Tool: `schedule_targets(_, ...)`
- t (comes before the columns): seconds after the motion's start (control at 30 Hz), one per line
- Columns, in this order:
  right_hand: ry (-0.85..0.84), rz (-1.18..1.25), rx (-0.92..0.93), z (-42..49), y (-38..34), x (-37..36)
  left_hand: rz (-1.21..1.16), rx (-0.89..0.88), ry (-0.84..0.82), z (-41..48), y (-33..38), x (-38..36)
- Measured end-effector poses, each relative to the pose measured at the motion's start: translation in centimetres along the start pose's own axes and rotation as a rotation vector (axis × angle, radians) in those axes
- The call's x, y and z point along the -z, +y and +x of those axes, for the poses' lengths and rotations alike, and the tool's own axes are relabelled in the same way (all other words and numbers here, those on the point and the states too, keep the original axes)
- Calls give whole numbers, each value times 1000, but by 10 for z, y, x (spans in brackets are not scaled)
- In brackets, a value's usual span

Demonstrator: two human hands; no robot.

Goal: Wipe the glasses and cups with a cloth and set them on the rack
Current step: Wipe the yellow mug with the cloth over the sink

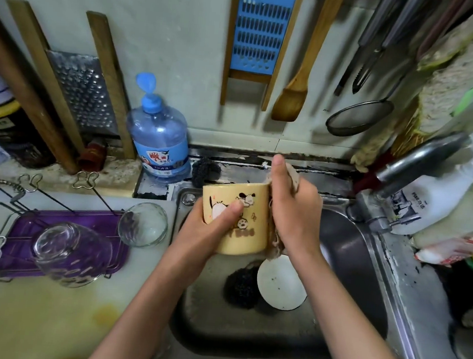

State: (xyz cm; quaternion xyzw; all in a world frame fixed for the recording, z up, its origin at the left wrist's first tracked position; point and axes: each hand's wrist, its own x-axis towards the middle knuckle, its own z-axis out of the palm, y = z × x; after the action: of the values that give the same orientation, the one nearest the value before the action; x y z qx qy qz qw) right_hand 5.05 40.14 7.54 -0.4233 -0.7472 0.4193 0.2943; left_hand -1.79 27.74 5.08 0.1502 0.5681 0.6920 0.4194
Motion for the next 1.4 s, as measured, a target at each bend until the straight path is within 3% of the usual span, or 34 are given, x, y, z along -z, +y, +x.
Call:
schedule_targets(0.1, -29, 123, -142, 6, 1, 3, 86, -97, 32, -2, 1, -8)
schedule_targets(0.2, -211, 362, -428, 14, 1, 10, 169, -96, 49, -5, 4, -9)
schedule_targets(0.33, -350, 735, -650, 13, -7, 25, -19, 14, -50, -1, 12, 4)
schedule_targets(0.47, -380, 1099, -611, 6, -7, 29, -283, 71, -131, 4, 16, 9)
schedule_targets(0.57, -326, 1235, -522, -7, -14, 13, -392, 16, -4, 12, 15, -6)
schedule_targets(0.67, -217, 1299, -449, -17, -20, 2, -387, -95, 141, 18, 16, -24)
schedule_targets(0.87, -254, 1272, -411, -41, -25, -5, -354, -254, 263, 23, 9, -30)
schedule_targets(1.03, -142, 1362, -584, -5, -11, -10, -214, -332, 220, 10, -3, -40)
schedule_targets(1.4, -335, 1402, -837, -37, -8, 2, 100, -473, 191, 17, -3, -17)
